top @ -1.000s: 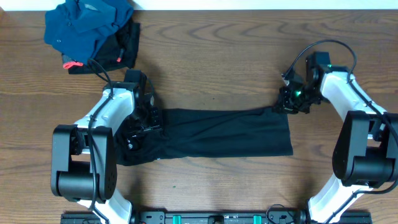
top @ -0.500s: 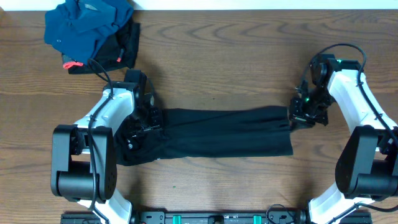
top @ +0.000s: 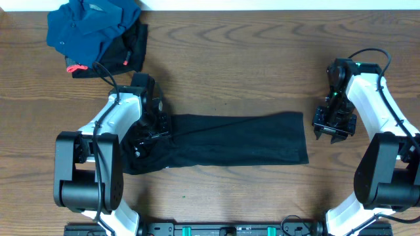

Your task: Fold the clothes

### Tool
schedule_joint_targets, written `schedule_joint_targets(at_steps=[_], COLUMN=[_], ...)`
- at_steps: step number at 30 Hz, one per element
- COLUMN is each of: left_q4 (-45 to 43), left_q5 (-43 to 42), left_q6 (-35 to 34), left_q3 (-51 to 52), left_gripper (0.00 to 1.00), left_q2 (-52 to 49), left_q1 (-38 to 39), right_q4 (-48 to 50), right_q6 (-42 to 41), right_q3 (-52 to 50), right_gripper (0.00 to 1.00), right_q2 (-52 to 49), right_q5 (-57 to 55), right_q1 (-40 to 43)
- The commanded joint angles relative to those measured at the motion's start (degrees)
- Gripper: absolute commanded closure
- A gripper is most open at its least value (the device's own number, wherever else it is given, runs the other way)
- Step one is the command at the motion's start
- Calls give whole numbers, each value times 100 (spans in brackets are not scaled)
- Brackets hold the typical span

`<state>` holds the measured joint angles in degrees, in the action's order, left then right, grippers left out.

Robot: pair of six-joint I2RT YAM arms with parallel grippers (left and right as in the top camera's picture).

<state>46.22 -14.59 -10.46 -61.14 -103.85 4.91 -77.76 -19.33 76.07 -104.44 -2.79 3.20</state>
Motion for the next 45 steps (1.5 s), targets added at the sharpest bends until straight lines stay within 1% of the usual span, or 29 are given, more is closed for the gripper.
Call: schedule_joint_targets(at_steps=[1, 3, 5, 8, 10, 11, 12, 14, 16, 17, 20, 23, 24, 25, 26, 27, 29, 31, 32, 36, 39, 42, 45], left_q4=[-24, -24, -4, 17, 13, 9, -2, -2, 7, 20, 107, 151, 149, 149, 155, 170, 216, 254, 258, 146, -96, -334, -413], left_q5=[243, 240, 240, 240, 240, 238, 240, 238, 232, 188, -140, -776, -960, -1134, -1283, -1360, -1381, -1445, -1504, -1569, -1567, -1567, -1569], left_q6=[81, 83, 190, 280, 299, 337, 343, 339, 337, 337, 341, 468, 494, 487, 483, 479, 393, 310, 304, 289, 238, 22, -33], left_q3=[81, 81, 46, -31, -76, -85, -87, -87, -87, -85, -85, -85, -85, -79, -52, -20, 52, 125, 146, 168, 168, 168, 168], left_gripper=[40, 40, 40, 40, 40, 40, 40, 40, 39, 30, 28, 28, 28, 28, 33, 37, 49, 59, 61, 67, 68, 68, 68], left_q2=[-74, -48, 28, 291, 588, 752, 966, 1366, 1698, 1838, 2142, 2275, 2273, 2251, 2214, 2186, 2133, 2068, 2041, 1899, 1644, 1239, 892], left_q1=[-61, -61, -61, -61, -61, -61, -61, -61, -61, -61, -59, 17, 61, 136, 243, 334, 511, 719, 811, 1191, 1394, 1469, 1469], right_q4=[7, 94, 289, 647, 822, 874, 940, 1023, 1045, 1043, 1034, 1200, 1294, 1397, 1523, 1574, 1606, 1639, 1679, 2024, 2393, 2721, 2754], right_q6=[-162, -81, 232, 973, 1200, 1198, 1198, 1287, 1513, 1685, 1961, 2140, 2135, 2133, 2068, 1976, 1788, 1637, 1580, 1222, 1010, 944, 946], right_q3=[20, 22, 22, 22, 22, 22, 20, 20, 20, 20, 20, 20, 20, 20, 20, 20, 20, 4, -13, -188, -439, -737, -848], right_gripper=[66, 67, 68, 63, 57, 52, 42, 31, 29, 29, 30, 38, 44, 54, 69, 75, 87, 96, 99, 99, 99, 99, 99], right_q2=[96, 103, 105, 105, 105, 105, 105, 105, 105, 105, 105, 105, 105, 105, 105, 103, 103, 94, 92, 17, -50, -70, -70], right_q5=[-22, 199, 695, 1786, 2177, 2159, 2092, 2063, 2140, 2280, 2800, 3239, 3346, 3447, 3508, 3493, 3425, 3427, 3427, 3427, 3427, 3421, 3405], right_q1=[11, 9, -2, -68, -122, -140, -157, -170, -179, -188, -315, -645, -785, -929, -1147, -1287, -1541, -1766, -1856, -2149, -2227, -2229, -2208])
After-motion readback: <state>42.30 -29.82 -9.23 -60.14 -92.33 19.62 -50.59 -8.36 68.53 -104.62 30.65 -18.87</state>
